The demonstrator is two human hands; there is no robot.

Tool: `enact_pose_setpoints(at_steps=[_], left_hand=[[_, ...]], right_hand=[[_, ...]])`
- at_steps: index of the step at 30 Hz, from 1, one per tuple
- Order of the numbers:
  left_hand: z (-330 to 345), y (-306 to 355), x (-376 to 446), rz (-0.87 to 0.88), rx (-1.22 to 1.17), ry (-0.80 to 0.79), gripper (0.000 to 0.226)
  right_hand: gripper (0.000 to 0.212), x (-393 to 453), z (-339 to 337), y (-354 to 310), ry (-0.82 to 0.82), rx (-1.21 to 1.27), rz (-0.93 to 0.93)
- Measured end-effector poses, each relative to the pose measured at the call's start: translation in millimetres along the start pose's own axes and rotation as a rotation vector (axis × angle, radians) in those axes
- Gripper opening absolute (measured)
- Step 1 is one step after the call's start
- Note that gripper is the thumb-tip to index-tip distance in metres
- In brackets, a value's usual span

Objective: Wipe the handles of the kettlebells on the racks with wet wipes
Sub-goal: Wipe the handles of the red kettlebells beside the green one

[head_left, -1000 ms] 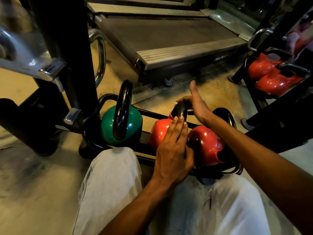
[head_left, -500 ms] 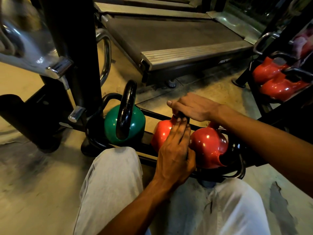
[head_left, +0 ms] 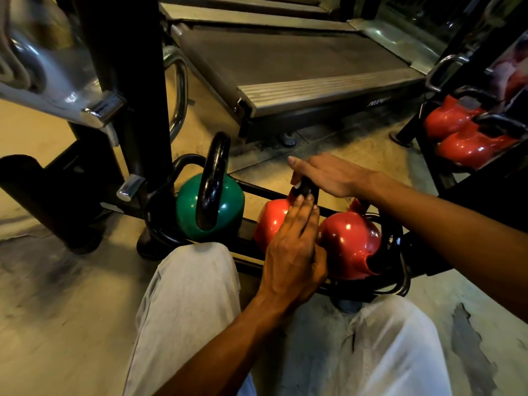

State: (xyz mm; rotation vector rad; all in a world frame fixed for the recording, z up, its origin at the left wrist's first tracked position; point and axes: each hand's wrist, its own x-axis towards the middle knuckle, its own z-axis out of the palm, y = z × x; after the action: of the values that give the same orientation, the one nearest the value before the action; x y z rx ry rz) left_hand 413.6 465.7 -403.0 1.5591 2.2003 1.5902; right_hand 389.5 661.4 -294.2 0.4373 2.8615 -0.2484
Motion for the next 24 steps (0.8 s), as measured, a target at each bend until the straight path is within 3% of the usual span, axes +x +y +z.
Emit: enact_pose_setpoints(at_steps=[4,13,15,19,24], left_hand=[[-2.1,1.5,0.1,-0.019,-0.017,-0.005,0.067],[-8.1,5.3,0.2,-0.068,-0.090,0.076,0.061],[-9.9,5.7,0.1,-0.081,-0.089,0.081,0.056],[-13.9,7.4,2.9,-0.096,-0.117,0.146,0.051],[-21.1,9.7,2.3,-0.079,-0.111,0.165,0.050]], right_hand=[[0.091,-9.7,-2.5,-5.7,0.014,0.123,-0.045],[0.060,-46.6,0.0,-9.8,0.193,0.262,-0.190],[0.057,-51.9,-1.4,-7.2,0.218,0.205,-0.168],[0.052,-63.3,5.4,-16.1,0.113,0.117,-0.233],[0.051,-78.1,8.8,-16.2,0.245,0.092,-0.226]])
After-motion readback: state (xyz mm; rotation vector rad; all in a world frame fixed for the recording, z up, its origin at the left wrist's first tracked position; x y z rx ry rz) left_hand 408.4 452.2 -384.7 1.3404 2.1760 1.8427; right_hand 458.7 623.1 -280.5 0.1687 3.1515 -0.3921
